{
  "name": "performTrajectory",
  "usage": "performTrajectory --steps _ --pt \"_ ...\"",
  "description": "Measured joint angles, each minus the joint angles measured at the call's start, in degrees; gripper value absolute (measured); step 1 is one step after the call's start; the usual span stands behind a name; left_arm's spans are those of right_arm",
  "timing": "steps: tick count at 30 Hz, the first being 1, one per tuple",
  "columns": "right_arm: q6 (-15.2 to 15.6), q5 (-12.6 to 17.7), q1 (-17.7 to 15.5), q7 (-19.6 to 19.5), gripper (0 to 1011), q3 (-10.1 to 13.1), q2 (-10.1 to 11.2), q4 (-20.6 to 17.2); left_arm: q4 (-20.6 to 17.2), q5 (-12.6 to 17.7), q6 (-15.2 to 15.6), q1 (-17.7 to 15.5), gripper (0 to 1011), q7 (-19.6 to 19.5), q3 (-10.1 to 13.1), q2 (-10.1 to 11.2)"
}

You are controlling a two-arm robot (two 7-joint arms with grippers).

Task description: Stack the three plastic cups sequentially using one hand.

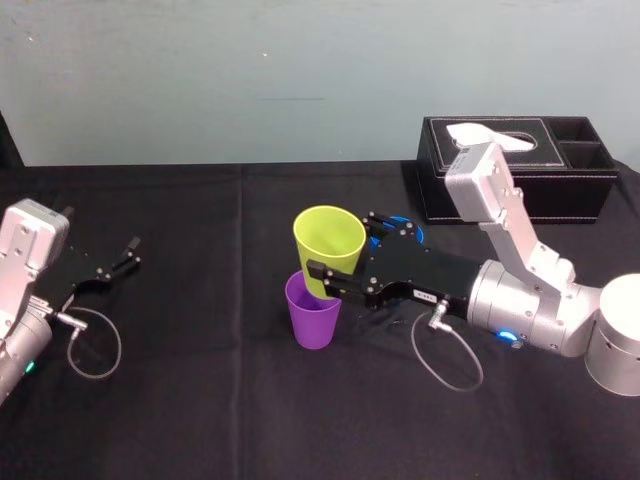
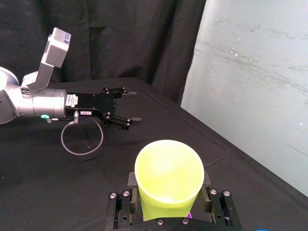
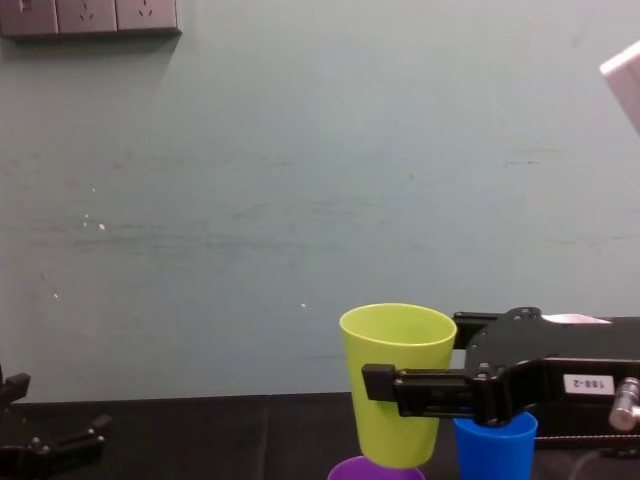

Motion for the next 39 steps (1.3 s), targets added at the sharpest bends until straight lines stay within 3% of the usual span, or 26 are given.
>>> performTrajectory --steps 39 --pt "-0.7 -2.0 2.5 0.1 739 -2.1 -2.9 5.9 0.0 0.0 0.0 0.0 1010 0.0 0.0 0.0"
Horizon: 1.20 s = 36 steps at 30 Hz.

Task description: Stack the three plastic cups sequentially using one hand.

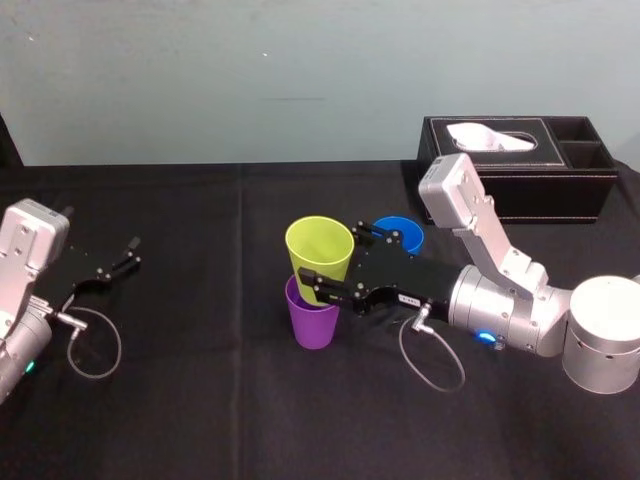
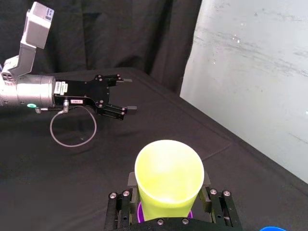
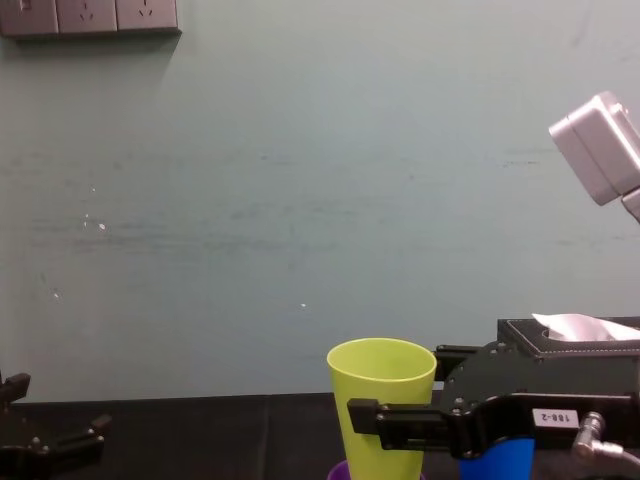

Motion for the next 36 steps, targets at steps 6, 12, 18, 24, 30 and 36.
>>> performTrajectory --steps 6,12,18,24,30,36 --pt "-0.1 0.0 0.0 0.1 739 0.0 -0.2 0.3 0.0 0.0 0.0 0.0 1010 0.0 0.0 0.0" --pt "-0.2 0.0 0.2 0.2 739 -0.1 -0.4 0.8 0.0 0.0 0.0 0.0 1010 0.0 0.0 0.0" --pt "-0.4 -0.1 0.3 0.3 739 -0.2 -0.9 1.6 0.0 0.0 0.0 0.0 1010 0.0 0.0 0.0" --pt "-0.6 -0.1 0.5 0.5 739 -0.5 -1.4 2.7 0.0 0.0 0.0 0.0 1010 0.0 0.0 0.0" --pt "-0.7 -0.2 0.7 0.6 739 -0.7 -1.7 3.6 0.0 0.0 0.0 0.0 1010 0.0 0.0 0.0" --pt "-0.9 -0.5 0.7 0.5 739 -0.7 -2.0 4.2 0.0 0.0 0.0 0.0 1010 0.0 0.0 0.0"
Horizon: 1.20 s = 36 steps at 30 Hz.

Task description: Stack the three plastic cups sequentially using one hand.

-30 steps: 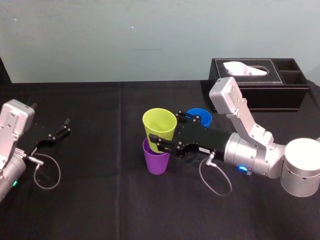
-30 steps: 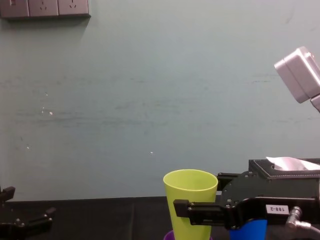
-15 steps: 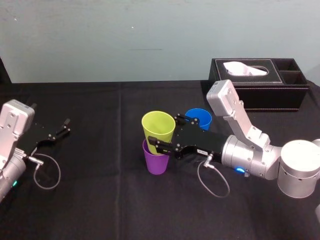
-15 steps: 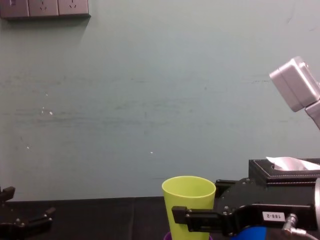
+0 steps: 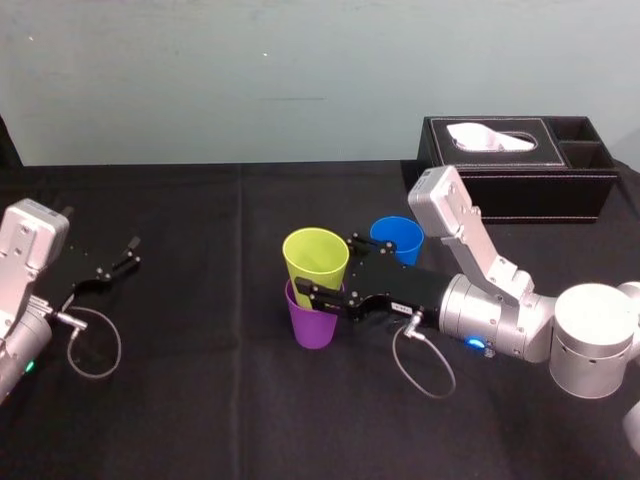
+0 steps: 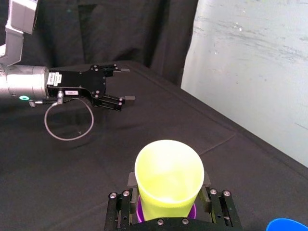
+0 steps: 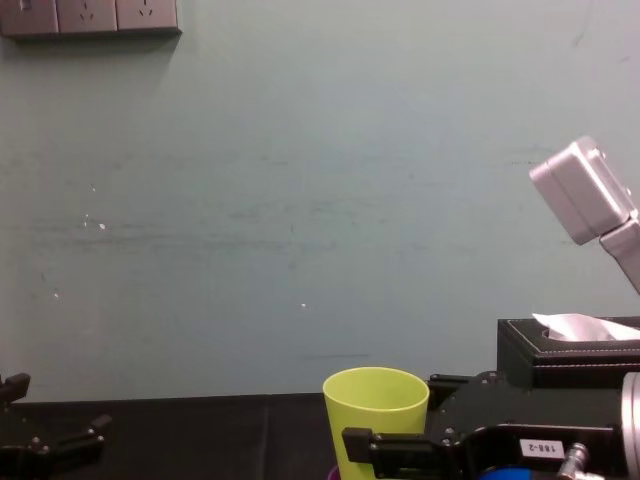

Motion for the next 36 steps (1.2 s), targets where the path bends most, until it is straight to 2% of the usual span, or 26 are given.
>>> performTrajectory --steps 13,17,23,36 --pt "0.0 0.1 -0.1 -0.1 759 0.0 0.1 -0.1 0.0 0.0 0.0 0.0 1010 0.0 0.0 0.0" --pt "0.0 0.1 -0.1 -0.1 887 0.0 0.1 -0.2 0.0 0.0 0.0 0.0 1010 0.0 0.0 0.0" --pt "0.0 0.1 -0.1 -0.1 1003 0.1 0.1 -0.2 0.0 0.0 0.0 0.0 1010 0.0 0.0 0.0" --pt "0.1 0.2 -0.1 -0.1 1004 0.1 0.1 -0.3 0.0 0.0 0.0 0.0 1010 0.0 0.0 0.0"
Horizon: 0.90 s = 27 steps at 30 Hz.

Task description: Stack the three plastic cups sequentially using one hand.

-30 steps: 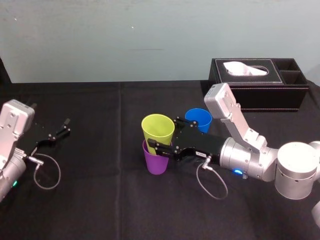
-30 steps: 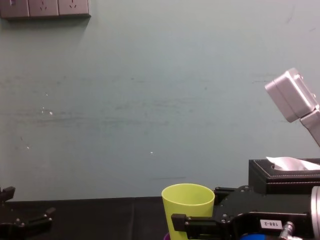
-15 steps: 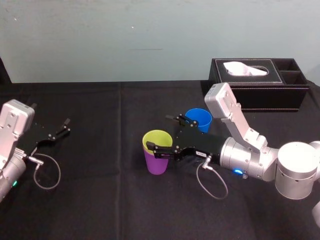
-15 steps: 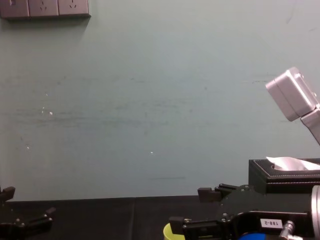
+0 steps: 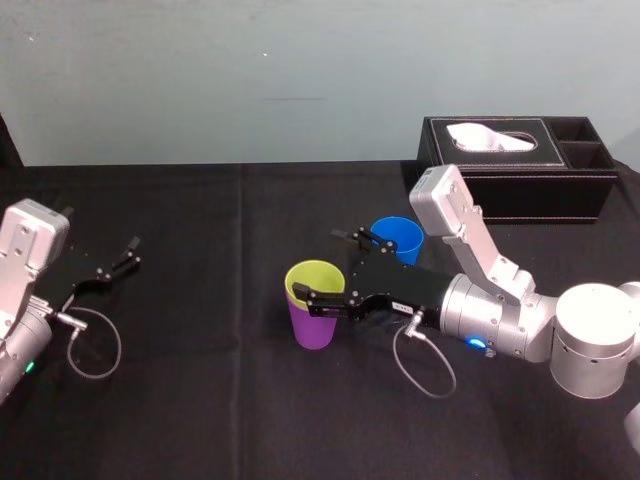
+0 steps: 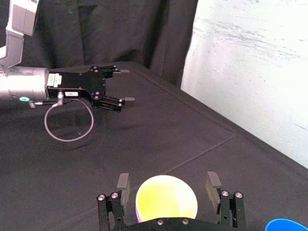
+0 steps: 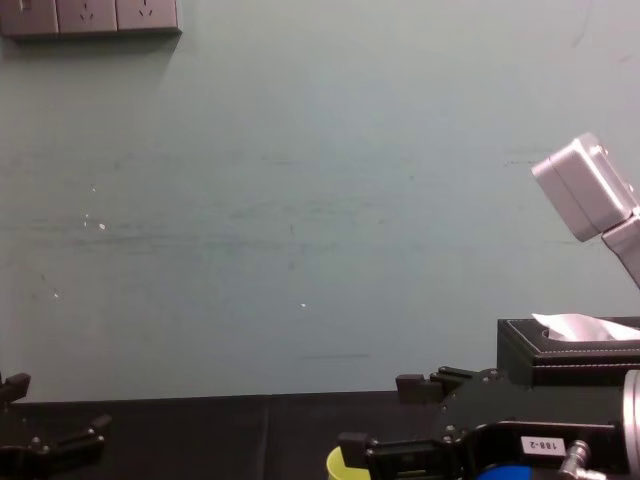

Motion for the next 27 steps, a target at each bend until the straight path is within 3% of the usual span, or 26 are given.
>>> performTrajectory --steps 9,18,27 --pt "0.7 -0.2 -1.0 -1.2 1004 0.8 0.8 -1.8 0.0 0.0 0.0 0.0 1010 0.0 0.0 0.0" --pt "1.7 1.4 -5.5 -4.2 1004 5.8 3.8 -6.5 0.0 0.0 0.0 0.0 1010 0.0 0.0 0.0" --pt "1.7 5.0 -9.8 -5.6 1004 10.6 5.1 -6.8 0.0 0.0 0.0 0.0 1010 0.0 0.0 0.0"
